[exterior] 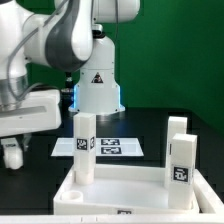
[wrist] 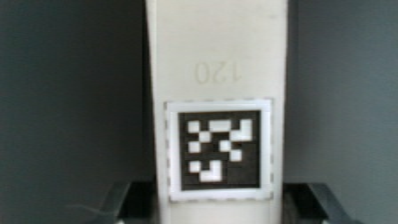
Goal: Assemble desk
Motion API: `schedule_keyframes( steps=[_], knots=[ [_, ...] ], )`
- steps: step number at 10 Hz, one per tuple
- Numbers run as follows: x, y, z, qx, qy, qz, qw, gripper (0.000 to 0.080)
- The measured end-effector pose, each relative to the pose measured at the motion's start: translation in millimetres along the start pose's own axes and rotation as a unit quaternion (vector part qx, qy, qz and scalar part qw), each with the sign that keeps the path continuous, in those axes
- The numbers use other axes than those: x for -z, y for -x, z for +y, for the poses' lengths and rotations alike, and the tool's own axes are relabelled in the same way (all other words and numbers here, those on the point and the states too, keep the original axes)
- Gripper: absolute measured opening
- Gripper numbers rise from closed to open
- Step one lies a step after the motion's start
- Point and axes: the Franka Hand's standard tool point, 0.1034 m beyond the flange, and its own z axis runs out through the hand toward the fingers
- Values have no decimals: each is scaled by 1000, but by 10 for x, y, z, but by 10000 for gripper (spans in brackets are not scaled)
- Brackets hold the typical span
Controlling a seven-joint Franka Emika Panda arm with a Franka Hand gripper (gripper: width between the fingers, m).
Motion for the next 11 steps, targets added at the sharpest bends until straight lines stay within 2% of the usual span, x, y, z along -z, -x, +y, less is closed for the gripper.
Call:
schedule_keyframes(
  steps=[1, 2, 3, 4, 6, 7, 8, 9, 10, 11],
  knots=[
    [62, -64, -153, 32, 8, 11, 999, 284],
    [138, -136, -286, 82, 34, 29, 996, 284],
    [141, -44, -216, 106, 62, 37, 992, 284],
    [119, -3, -211, 127, 56, 29, 990, 284],
    [114, -4, -219, 189, 60, 23, 980, 284],
    [97, 14, -264, 241, 71, 24, 968, 284],
    [85, -15, -398, 300, 68, 20, 951, 284],
    [83, -79, -510, 374, 67, 17, 925, 284],
    [60, -47, -530, 377, 60, 14, 924, 284],
    [56, -36, -517, 409, 61, 9, 910, 284]
  ],
)
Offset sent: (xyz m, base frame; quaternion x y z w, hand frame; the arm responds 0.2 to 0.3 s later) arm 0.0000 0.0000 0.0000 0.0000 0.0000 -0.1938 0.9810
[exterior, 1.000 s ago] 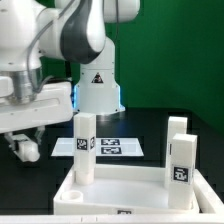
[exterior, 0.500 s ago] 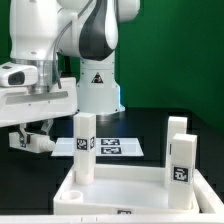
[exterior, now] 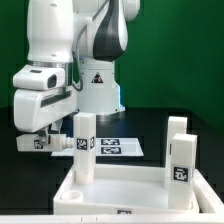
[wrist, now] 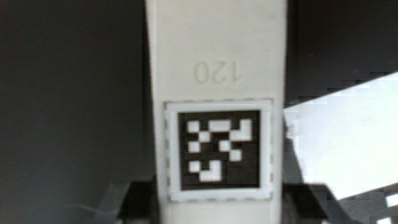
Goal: Assemble desk
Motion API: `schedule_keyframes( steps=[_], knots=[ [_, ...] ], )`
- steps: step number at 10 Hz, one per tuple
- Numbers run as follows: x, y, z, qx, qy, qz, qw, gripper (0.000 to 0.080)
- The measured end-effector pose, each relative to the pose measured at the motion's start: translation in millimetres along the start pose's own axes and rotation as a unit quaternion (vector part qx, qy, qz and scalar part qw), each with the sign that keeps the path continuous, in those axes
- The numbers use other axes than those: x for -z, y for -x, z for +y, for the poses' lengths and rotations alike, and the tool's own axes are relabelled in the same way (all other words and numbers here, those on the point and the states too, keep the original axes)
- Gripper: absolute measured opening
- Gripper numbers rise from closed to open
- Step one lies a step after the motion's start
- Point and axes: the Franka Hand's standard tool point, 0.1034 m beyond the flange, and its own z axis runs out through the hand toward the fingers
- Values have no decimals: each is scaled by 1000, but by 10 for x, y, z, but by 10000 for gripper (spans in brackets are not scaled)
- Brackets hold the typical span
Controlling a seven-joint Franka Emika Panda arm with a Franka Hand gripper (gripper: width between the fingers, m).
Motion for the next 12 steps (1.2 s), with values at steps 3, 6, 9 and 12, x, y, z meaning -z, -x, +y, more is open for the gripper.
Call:
schedule_keyframes(
  steps=[3, 6, 9, 12],
  knots=[
    [-60, -10, -63, 172, -7, -8, 985, 284],
    [-68, 65, -113, 333, -14, -8, 943, 284],
    [-87, 93, -151, 451, -22, -15, 892, 284],
    [-168, 164, -332, 632, -88, 10, 770, 285]
  ],
)
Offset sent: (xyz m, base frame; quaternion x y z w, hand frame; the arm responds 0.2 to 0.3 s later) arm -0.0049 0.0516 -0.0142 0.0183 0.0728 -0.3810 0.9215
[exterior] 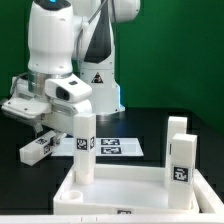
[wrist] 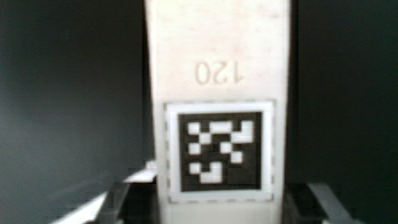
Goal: Assemble desk
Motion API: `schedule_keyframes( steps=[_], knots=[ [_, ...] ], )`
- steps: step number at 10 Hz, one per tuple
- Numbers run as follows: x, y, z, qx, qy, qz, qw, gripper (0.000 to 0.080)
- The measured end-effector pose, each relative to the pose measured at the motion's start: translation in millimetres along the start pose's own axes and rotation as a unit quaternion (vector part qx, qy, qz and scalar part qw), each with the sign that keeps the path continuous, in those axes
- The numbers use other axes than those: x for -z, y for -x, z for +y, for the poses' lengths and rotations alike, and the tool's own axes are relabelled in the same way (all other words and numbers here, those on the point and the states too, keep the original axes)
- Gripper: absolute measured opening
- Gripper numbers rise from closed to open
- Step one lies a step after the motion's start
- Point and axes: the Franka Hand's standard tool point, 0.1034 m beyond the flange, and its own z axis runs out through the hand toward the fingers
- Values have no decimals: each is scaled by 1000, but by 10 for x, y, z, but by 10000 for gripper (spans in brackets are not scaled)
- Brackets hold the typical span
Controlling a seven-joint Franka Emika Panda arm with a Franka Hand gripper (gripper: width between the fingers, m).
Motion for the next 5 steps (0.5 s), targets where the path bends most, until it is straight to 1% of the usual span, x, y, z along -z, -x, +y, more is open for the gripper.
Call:
schedule_keyframes(
  steps=[1, 3, 5],
  knots=[
    [-4, 21, -27, -26, 0, -1, 1000, 285],
    [-12, 30, -89, 55, -8, -4, 998, 285],
    [-14, 33, -102, 57, -9, -5, 998, 285]
  ],
)
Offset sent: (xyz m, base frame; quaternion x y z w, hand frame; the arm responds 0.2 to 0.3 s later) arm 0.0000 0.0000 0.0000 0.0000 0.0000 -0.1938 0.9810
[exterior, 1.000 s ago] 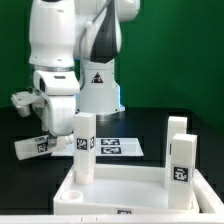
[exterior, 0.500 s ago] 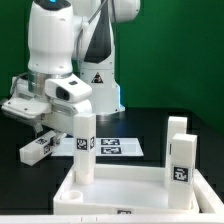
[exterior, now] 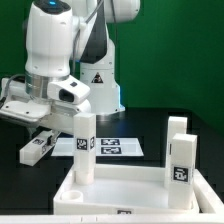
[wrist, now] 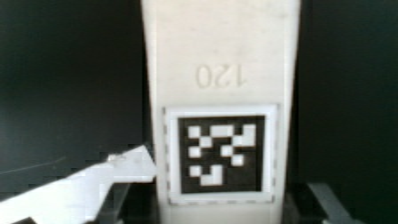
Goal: Assemble desk
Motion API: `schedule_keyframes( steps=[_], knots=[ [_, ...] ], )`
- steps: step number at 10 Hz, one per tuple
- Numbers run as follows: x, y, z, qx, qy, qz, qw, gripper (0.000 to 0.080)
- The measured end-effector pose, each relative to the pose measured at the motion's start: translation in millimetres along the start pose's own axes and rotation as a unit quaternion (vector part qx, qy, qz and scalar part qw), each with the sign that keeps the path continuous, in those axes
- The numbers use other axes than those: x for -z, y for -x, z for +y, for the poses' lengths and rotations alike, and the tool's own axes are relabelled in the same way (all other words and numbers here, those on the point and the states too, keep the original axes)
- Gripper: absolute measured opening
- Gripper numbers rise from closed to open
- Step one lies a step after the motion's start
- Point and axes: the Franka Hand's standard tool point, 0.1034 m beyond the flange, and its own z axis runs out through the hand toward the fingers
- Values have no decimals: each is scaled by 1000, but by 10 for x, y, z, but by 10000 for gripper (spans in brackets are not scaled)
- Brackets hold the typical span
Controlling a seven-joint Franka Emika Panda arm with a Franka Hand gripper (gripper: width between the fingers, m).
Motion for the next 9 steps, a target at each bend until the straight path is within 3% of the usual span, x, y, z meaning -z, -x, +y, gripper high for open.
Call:
schedule_keyframes(
  steps=[1, 3, 4, 8, 9],
  knots=[
    [-2, -2, -3, -12, 0, 0, 1000, 314],
    [54, 56, -120, -29, 5, -4, 1000, 581],
    [144, 128, -151, -80, 7, -14, 997, 631],
    [417, 528, -197, -200, 17, -54, 978, 649],
    [427, 567, -169, -221, 18, -56, 973, 649]
  ],
)
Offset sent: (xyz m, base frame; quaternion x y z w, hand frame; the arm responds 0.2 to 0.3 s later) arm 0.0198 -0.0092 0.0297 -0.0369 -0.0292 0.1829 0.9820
